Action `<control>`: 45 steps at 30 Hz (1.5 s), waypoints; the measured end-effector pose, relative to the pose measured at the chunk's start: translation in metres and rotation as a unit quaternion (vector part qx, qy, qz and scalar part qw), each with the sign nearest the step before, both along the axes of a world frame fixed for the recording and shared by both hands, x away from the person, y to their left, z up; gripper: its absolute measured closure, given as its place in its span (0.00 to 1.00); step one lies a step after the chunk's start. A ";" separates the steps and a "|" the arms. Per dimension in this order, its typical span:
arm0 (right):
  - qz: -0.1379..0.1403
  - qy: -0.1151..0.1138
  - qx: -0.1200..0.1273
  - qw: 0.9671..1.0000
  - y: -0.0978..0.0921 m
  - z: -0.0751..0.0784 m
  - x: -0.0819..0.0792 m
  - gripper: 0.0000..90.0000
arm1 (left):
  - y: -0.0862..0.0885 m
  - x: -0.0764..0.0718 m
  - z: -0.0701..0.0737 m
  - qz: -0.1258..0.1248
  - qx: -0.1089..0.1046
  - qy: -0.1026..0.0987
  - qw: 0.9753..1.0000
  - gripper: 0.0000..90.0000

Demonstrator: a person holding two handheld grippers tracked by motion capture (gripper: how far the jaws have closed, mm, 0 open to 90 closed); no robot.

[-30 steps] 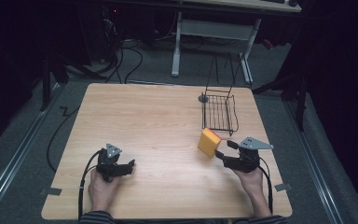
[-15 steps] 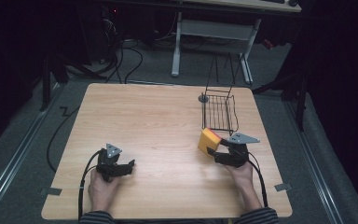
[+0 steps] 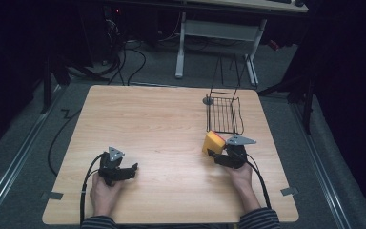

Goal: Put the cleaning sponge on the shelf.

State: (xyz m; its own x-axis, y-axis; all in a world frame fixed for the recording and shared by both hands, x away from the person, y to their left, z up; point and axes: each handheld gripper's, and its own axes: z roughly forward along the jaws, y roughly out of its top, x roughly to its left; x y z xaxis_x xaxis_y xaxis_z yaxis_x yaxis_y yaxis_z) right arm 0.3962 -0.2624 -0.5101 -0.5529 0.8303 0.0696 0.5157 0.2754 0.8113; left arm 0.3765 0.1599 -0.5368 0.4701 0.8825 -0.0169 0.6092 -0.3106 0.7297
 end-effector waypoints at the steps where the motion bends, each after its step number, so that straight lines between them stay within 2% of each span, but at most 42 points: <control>1: -0.001 0.000 -0.002 1.000 0.000 -0.001 0.000 0.51 | 0.000 0.000 0.000 0.000 0.000 0.000 1.000 0.19; 7: -0.006 -0.004 -0.014 1.000 0.001 -0.003 0.001 0.58 | 0.000 0.000 0.000 0.000 0.000 0.000 1.000 0.19; 8: -0.005 -0.009 -0.031 0.999 0.003 -0.005 0.001 0.61 | 0.000 0.000 0.000 -0.001 0.000 0.000 1.000 0.19; 11: 0.000 -0.017 -0.040 0.999 0.004 -0.005 0.000 0.65 | 0.000 0.000 0.000 0.000 0.000 0.000 1.000 0.19; 20: 0.004 -0.004 -0.012 1.000 -0.001 -0.004 0.001 0.68 | 0.000 0.000 0.000 -0.001 0.000 0.000 1.000 0.19; 30: 0.010 -0.012 0.012 1.000 -0.004 0.003 -0.002 0.68 | 0.000 0.000 0.000 0.000 -0.001 0.000 1.000 0.19; 45: 0.019 -0.013 0.019 1.000 -0.010 0.015 -0.009 0.68 | 0.000 0.000 0.000 -0.001 -0.001 -0.001 1.000 0.19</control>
